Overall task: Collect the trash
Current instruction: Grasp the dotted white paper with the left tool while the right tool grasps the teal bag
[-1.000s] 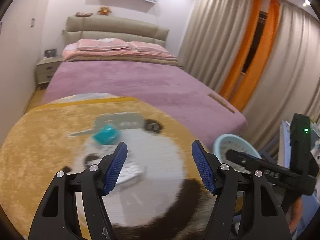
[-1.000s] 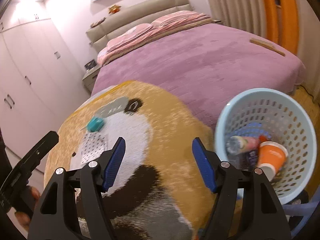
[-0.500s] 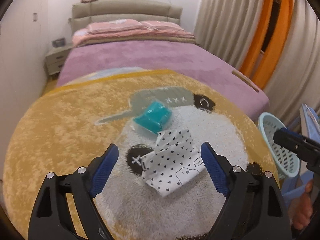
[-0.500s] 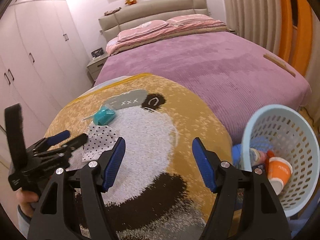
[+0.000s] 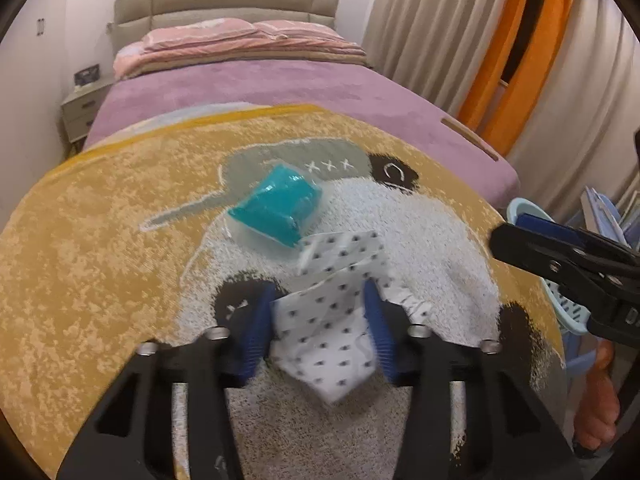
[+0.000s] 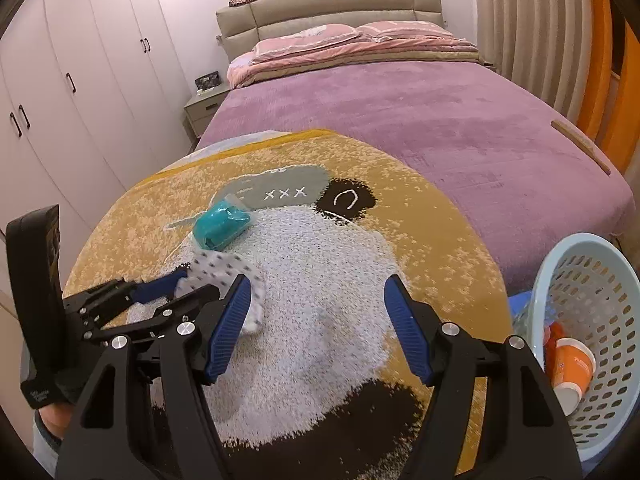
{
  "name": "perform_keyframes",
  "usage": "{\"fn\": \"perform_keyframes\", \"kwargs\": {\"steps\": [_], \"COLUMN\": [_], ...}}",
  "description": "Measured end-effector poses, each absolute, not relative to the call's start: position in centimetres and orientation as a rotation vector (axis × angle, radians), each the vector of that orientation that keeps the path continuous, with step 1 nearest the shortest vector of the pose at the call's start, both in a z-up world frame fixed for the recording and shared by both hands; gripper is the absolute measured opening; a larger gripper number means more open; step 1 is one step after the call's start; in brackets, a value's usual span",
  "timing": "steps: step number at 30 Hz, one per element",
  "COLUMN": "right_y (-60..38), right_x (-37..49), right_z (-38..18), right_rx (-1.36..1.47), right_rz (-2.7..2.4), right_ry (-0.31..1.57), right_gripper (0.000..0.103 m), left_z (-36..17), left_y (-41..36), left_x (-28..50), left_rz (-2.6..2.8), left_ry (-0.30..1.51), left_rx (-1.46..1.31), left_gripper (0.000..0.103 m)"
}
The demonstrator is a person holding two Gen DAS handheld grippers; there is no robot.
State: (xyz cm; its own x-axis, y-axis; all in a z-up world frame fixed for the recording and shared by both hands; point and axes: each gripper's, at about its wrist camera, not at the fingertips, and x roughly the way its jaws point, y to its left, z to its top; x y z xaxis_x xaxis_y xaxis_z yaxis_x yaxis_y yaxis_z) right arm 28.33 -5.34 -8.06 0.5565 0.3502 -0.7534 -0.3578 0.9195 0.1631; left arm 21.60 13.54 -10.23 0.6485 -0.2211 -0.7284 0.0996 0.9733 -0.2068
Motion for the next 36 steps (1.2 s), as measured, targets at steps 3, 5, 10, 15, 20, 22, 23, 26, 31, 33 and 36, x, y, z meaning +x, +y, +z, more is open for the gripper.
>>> {"fn": "perform_keyframes", "kwargs": {"steps": [3,5,10,15,20,22,23,26,31,33,36], "right_y": [-4.8,-4.6,-4.8,-5.1,-3.6,-2.3,-1.5,0.7,3.2,4.2,4.9], "right_x": [28.9,29.4,30.4,31.0,31.4,31.4,31.4,31.8,32.1,31.8,31.9], "right_z": [-8.3,-8.3,-8.7,-8.7,-8.2,-8.2,-8.2,-8.9,-11.0,-11.7,-12.4], "right_rx": [-0.012,-0.010,0.015,0.037,0.016,-0.005,-0.011,-0.017,-0.024,-0.044,-0.047], "right_rz": [0.420,0.420,0.409,0.400,0.418,0.438,0.453,0.488,0.511,0.524,0.525], "right_ry": [0.896,0.901,0.916,0.924,0.919,0.921,0.926,0.950,1.015,1.025,1.040], "right_gripper": [0.065,0.065,0.065,0.065,0.065,0.065,0.065,0.065,0.066,0.066,0.066], "left_z": [-10.2,-10.0,-9.5,-8.7,-7.2,-6.9,-6.9,-7.6,-9.3,-9.6,-9.9], "left_y": [13.3,13.2,12.6,13.0,15.8,17.4,18.3,20.8,23.9,24.2,24.4], "left_x": [21.5,21.2,20.7,20.2,18.7,18.1,17.9,17.2,16.6,16.7,16.9], "left_rz": [-0.193,-0.226,-0.278,-0.274,-0.223,-0.184,-0.156,-0.048,0.037,0.054,0.056], "left_ry": [0.850,0.853,0.838,0.816,0.746,0.725,0.716,0.698,0.694,0.694,0.696], "left_rx": [-0.148,-0.160,-0.172,-0.207,-0.278,-0.308,-0.323,-0.357,-0.424,-0.424,-0.426], "left_gripper": [0.025,0.020,0.010,0.007,0.006,0.006,0.006,0.006,0.006,0.006,0.006]}}
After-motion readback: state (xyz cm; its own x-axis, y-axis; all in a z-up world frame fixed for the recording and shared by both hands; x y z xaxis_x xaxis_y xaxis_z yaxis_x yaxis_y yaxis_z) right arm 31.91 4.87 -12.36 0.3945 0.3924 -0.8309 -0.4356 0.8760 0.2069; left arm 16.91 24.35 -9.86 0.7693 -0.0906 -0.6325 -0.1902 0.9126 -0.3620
